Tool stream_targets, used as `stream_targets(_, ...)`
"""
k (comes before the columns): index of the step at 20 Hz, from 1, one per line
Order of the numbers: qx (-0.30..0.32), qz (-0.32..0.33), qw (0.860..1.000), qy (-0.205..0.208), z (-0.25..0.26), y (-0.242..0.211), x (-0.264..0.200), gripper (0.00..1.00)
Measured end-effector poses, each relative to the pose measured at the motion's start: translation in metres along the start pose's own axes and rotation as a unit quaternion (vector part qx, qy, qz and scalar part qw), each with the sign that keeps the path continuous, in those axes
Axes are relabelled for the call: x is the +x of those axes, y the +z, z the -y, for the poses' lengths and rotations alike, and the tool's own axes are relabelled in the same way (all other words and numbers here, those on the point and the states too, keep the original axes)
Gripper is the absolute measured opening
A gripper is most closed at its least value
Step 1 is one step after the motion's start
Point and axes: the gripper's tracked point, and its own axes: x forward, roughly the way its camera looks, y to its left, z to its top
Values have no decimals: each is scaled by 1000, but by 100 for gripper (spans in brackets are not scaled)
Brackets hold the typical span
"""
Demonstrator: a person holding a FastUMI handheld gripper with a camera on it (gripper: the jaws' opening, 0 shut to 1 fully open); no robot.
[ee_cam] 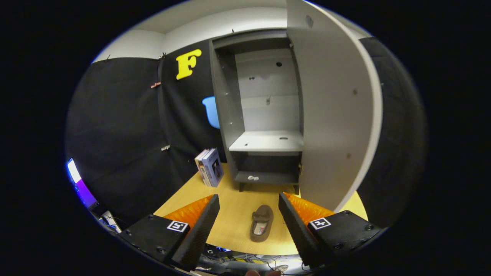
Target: Open the shoe cabinet door, grab the shoes and put them into the shoe cabinet, then close the shoe cabinet door.
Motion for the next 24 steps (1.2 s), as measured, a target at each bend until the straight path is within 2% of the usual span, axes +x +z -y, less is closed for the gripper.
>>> stream_targets(3, 22, -60, 998, -6, -4, -51, 41, 99)
stream_targets(9, 23, -149, 988, -31, 13, -154, 122, 99)
stream_targets(19, 39, -189, 980, -57, 39, -264, 224, 98)
stream_targets(21, 38, -178, 981, -66, 45, -272, 247, 89)
stream_targets(23, 37, -163, 982, -85, 55, -274, 270, 86)
stream_targets(24, 37, -166, 980, -100, 61, -279, 279, 73)
